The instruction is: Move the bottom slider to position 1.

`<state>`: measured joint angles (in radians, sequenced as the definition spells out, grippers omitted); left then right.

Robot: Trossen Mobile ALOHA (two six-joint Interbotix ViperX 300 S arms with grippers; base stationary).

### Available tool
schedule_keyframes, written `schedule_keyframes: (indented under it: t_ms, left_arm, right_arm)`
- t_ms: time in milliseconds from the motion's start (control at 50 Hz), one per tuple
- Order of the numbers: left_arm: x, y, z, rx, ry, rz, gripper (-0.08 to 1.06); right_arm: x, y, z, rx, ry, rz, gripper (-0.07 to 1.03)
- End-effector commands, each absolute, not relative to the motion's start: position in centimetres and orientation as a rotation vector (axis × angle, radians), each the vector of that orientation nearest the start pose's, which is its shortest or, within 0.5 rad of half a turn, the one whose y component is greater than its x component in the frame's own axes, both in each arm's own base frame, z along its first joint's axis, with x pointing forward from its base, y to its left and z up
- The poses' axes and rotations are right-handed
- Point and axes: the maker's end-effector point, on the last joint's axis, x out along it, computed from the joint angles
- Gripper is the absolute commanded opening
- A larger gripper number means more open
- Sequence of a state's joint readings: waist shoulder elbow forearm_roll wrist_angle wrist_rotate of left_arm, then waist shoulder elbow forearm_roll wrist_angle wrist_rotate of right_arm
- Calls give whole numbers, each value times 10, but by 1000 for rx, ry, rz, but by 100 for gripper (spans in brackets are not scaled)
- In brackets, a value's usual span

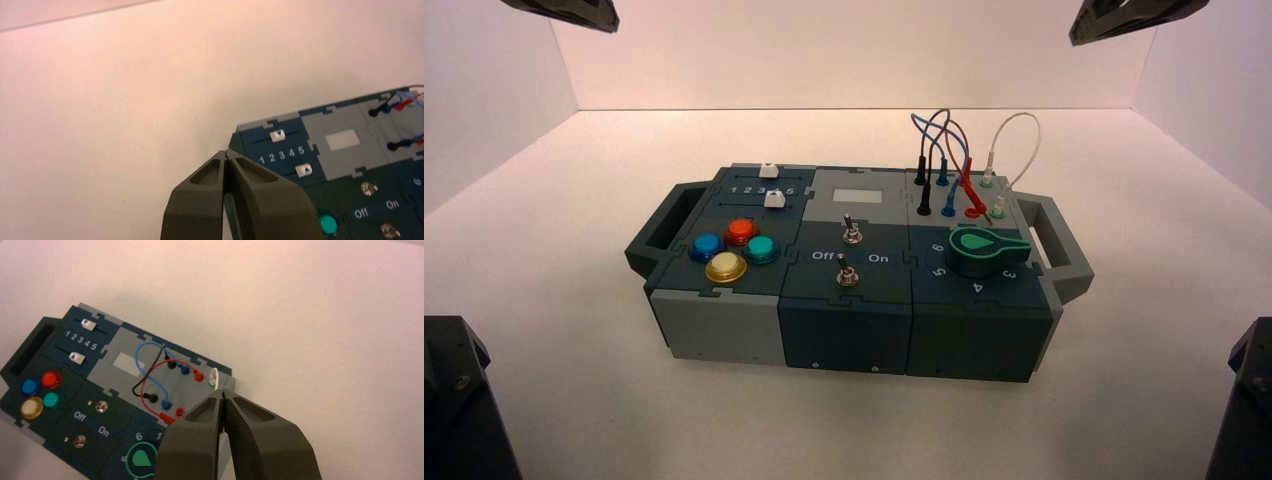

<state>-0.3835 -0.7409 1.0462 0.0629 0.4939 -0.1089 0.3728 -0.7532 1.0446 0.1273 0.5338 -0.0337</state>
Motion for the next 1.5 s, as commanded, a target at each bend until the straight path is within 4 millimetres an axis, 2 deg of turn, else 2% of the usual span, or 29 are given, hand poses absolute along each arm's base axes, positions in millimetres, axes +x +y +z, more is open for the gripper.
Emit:
schedule_keyframes:
  t_ms: [20,380,600,920,1200,1500]
  left_arm:
    - [240,-94,183,90,781,-319,-3]
    - [239,-92,171,100,831,-308,-3]
    - [244,-78,159,87,873,-253,-3]
    - [249,-69,159,74,867,-219,-3]
    - [248,-68,158,77,868,-216,-3]
    - [244,-66,158,76,862,-216,-3]
  right_arm:
    - [230,114,182,-45,825,417,-2]
    - [226,162,173,-91,911,556,-2]
    - [226,193,164,-120,979,621,-2]
    - [233,219,156,-132,1032,654,-2]
    - [235,250,147,-128,1089,695,-2]
    - [238,278,123,-116,1170,709,-2]
